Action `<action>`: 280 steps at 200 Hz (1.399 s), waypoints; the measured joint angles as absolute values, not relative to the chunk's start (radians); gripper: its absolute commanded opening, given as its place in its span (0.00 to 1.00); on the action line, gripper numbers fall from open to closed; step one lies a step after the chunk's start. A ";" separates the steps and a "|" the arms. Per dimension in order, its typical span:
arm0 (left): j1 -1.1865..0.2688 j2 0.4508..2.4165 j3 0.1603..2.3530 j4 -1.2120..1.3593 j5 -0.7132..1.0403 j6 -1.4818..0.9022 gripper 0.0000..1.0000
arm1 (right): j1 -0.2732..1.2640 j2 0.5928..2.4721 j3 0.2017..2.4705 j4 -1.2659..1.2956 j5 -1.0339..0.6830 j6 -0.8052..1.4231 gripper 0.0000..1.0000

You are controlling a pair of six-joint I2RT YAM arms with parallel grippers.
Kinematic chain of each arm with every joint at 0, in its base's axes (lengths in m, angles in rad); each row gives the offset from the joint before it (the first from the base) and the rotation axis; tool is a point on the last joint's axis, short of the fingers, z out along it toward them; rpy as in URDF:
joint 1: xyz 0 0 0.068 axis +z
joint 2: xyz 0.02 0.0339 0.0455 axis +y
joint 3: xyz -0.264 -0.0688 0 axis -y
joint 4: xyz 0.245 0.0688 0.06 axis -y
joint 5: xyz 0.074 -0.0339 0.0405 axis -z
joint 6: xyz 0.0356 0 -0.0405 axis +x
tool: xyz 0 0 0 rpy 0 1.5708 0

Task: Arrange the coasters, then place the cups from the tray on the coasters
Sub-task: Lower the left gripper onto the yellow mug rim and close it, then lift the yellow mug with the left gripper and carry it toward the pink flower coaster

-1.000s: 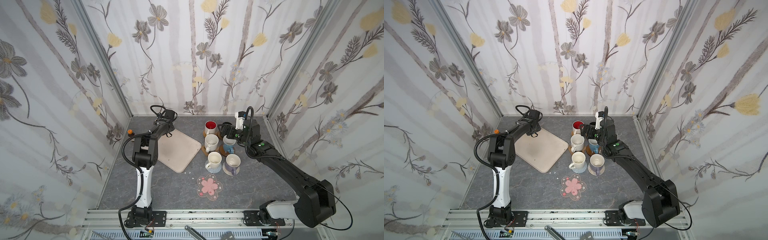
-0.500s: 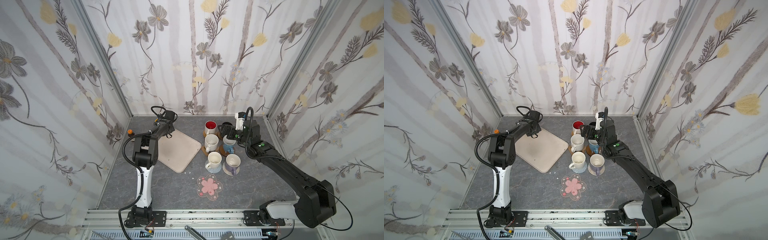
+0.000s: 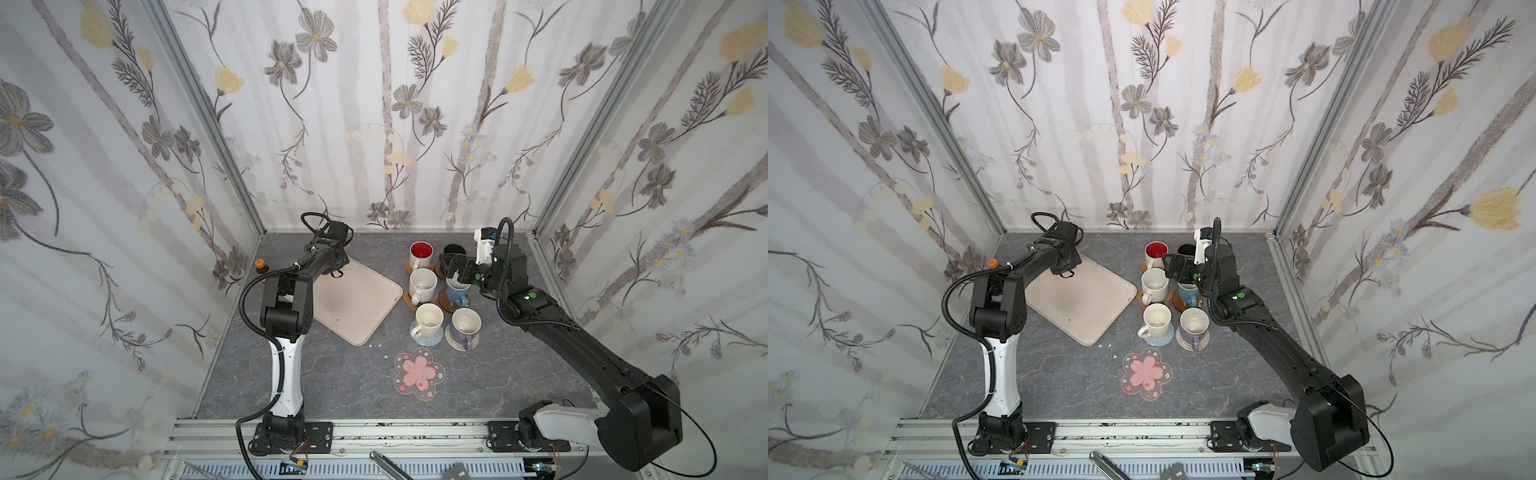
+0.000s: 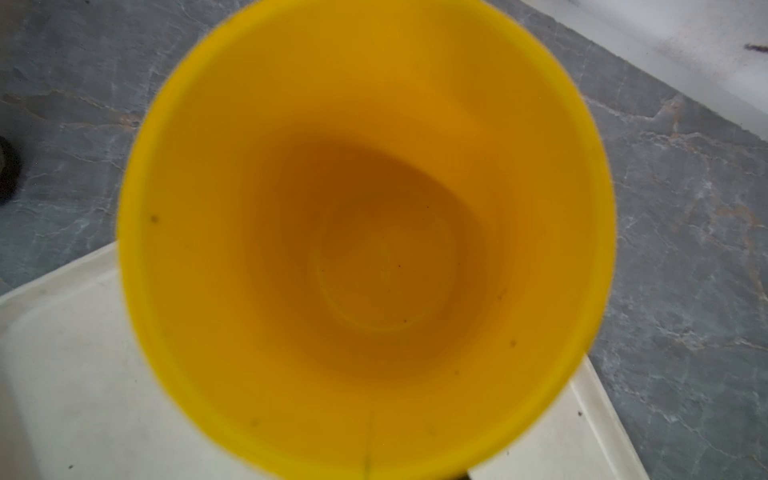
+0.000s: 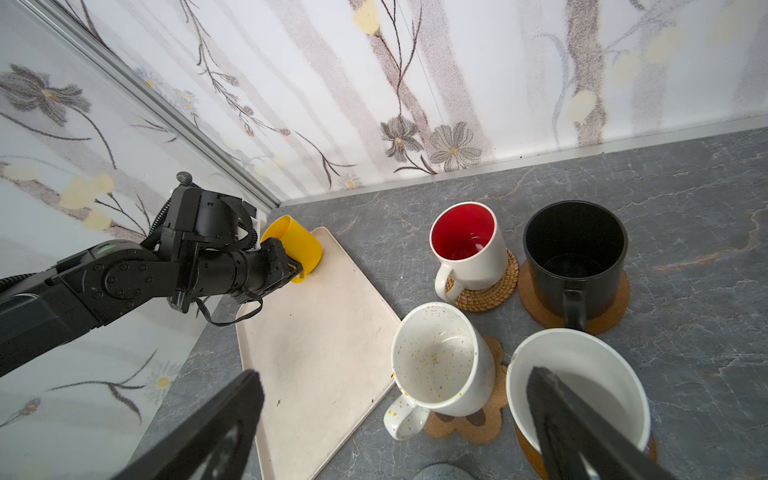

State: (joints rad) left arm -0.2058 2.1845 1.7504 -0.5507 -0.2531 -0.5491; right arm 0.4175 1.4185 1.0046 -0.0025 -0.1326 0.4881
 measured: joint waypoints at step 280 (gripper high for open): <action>-0.604 1.495 1.360 -0.501 0.171 0.001 0.00 | 0.266 1.296 0.843 0.011 -0.288 0.488 1.00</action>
